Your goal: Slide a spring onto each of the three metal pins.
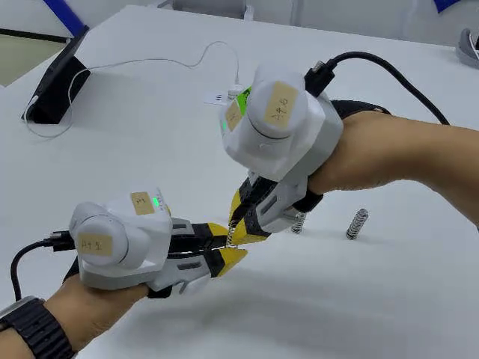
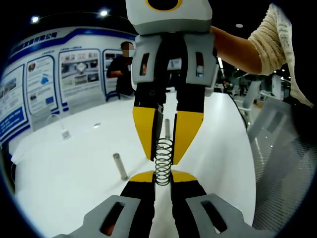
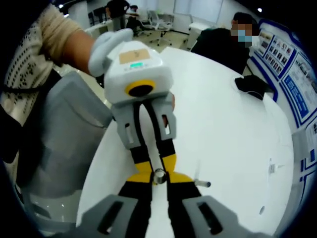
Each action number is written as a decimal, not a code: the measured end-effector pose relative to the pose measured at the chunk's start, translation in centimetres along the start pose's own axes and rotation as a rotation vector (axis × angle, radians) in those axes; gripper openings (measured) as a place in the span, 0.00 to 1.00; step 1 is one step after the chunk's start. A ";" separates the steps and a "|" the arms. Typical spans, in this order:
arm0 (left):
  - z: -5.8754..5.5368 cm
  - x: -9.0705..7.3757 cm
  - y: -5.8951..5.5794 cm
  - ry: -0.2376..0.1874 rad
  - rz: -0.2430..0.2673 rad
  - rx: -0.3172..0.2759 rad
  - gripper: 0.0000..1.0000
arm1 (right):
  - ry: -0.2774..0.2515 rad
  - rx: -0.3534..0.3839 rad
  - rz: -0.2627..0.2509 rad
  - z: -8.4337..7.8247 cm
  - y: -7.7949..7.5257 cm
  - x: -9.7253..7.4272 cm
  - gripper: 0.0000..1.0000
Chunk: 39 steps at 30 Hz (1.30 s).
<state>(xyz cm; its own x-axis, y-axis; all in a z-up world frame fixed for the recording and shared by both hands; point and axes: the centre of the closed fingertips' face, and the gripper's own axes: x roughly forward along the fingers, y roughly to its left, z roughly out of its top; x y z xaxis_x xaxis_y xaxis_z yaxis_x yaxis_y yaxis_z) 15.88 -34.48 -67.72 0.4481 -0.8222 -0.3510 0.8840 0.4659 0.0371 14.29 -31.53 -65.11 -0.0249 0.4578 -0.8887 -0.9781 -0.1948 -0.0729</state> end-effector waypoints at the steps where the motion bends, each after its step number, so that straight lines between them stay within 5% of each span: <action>1: 0.0 0.0 0.1 -0.003 0.005 -0.005 0.11 | -0.002 0.003 -0.002 0.0 -0.1 0.0 0.12; 18: -1.0 -1.0 1.3 -0.024 0.068 -0.086 0.32 | -0.004 0.047 -0.039 -0.8 -1.3 -1.6 0.12; 39: -1.5 -1.1 2.4 -0.042 0.125 -0.137 0.50 | 0.020 0.090 -0.131 -2.4 -6.1 -3.6 0.12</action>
<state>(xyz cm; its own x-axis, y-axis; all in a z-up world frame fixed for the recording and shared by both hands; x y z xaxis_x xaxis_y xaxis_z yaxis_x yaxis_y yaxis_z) 17.26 -31.97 -68.62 0.5611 -0.7667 -0.3119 0.7959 0.6032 -0.0509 20.87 -34.06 -62.52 0.1072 0.4567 -0.8831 -0.9873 -0.0555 -0.1486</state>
